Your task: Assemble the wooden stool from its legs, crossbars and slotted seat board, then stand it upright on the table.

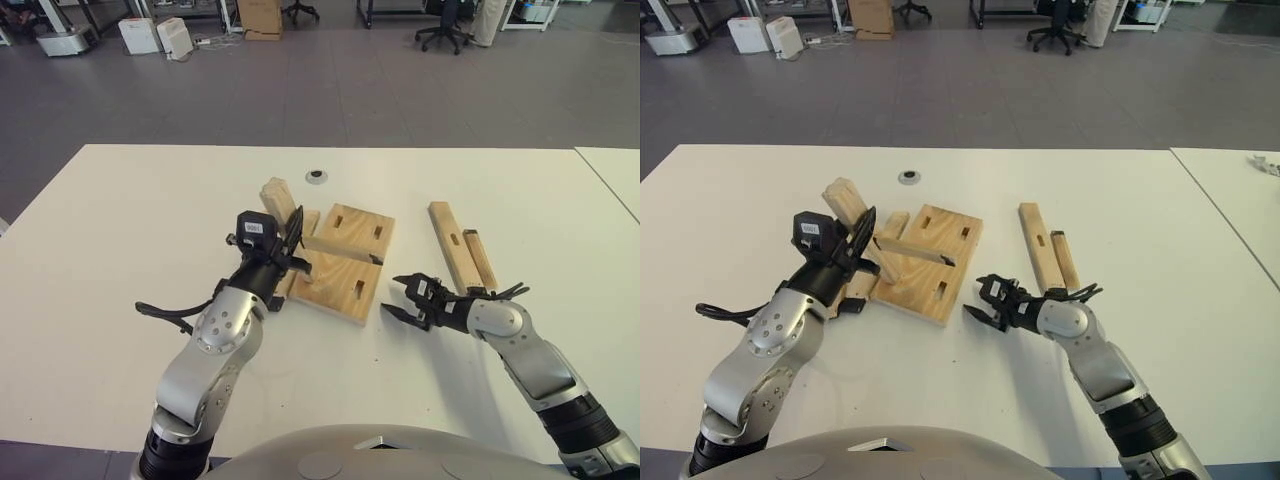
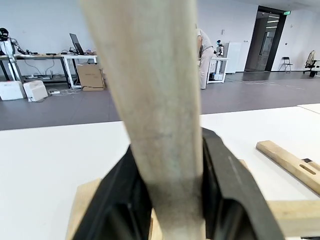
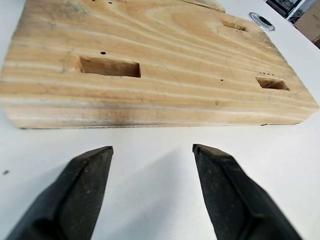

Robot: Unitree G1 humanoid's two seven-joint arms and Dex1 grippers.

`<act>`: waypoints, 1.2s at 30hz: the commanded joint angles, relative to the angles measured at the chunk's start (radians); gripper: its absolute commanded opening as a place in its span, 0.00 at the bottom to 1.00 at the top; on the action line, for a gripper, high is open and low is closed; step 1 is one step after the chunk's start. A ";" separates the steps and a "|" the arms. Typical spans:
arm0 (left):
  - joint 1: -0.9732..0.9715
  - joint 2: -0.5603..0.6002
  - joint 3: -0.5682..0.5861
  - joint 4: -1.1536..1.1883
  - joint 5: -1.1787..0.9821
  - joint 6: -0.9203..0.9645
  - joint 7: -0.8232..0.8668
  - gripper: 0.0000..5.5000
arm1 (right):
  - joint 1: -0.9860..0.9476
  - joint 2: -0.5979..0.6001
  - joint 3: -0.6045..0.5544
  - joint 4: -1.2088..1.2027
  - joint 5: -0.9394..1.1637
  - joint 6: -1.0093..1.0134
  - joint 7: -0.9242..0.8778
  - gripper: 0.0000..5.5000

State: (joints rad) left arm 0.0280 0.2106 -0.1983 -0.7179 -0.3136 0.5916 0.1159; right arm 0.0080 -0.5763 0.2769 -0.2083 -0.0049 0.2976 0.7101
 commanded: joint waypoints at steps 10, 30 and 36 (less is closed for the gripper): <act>-0.201 -0.122 0.243 -0.069 -0.544 0.125 -0.088 0.63 | -0.201 -0.050 -0.251 0.115 0.081 0.045 -0.033 0.54; -0.188 0.277 -0.008 0.390 -0.232 0.077 -0.122 0.89 | -0.310 -0.060 -0.341 0.259 0.092 -0.006 -0.088 0.54; -0.132 0.203 -0.095 0.547 -0.101 0.099 -0.200 0.82 | -0.310 -0.041 -0.312 0.291 0.073 -0.023 -0.090 0.54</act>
State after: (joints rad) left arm -0.1062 0.4126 -0.2893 -0.1946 -0.4563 0.6502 -0.0753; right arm -0.3064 -0.6193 -0.0390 0.0709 0.0762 0.2798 0.6231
